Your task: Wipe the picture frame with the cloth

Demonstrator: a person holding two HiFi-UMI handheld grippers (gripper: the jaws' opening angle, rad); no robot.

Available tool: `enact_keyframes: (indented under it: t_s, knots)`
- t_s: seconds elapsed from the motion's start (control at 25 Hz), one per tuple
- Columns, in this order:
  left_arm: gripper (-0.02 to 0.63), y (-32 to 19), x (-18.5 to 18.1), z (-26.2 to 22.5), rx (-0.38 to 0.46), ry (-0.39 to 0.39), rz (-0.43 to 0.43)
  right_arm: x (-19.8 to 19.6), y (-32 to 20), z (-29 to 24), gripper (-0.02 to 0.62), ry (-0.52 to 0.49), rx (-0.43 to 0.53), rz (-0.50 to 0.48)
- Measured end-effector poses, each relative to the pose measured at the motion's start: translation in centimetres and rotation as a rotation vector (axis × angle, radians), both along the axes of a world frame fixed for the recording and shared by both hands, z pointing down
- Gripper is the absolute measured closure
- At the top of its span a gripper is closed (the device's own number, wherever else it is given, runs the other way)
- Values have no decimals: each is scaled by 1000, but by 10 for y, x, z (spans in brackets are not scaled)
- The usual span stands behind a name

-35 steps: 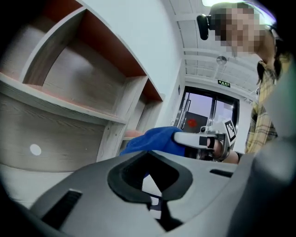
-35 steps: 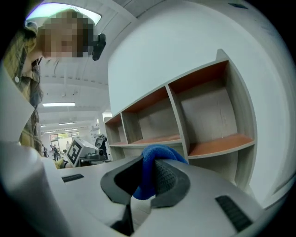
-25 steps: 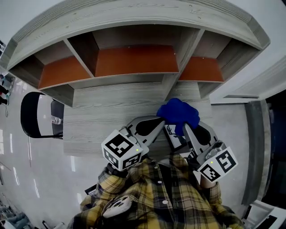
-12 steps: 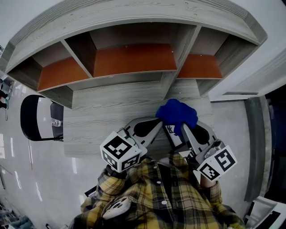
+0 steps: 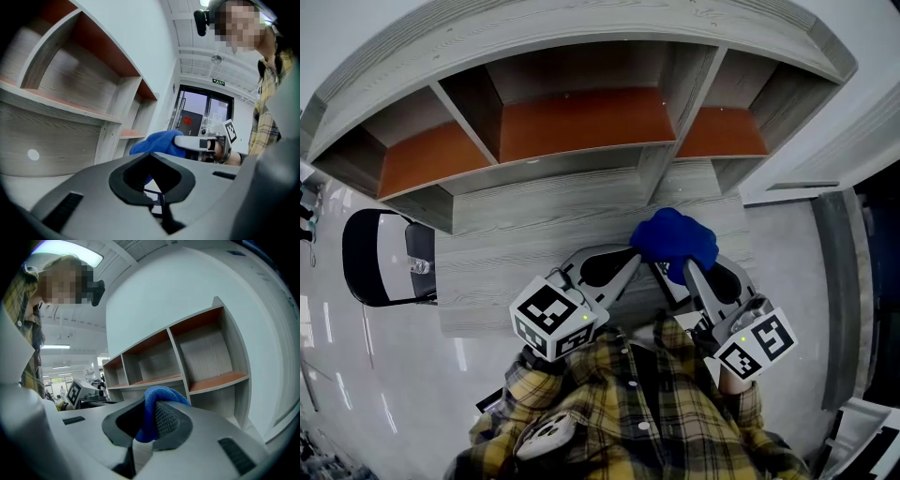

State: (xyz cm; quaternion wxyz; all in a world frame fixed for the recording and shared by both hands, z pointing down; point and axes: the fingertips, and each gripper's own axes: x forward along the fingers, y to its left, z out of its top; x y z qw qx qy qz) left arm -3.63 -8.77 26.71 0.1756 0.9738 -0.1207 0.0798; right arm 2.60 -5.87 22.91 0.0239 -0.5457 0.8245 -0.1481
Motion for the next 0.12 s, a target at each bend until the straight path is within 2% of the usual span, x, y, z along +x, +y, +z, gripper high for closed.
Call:
enact_keyframes:
  t_s: [0.12]
  knots:
    - [600,-1,-1,3,4,0,10,-2,0,4,548,1,3,13]
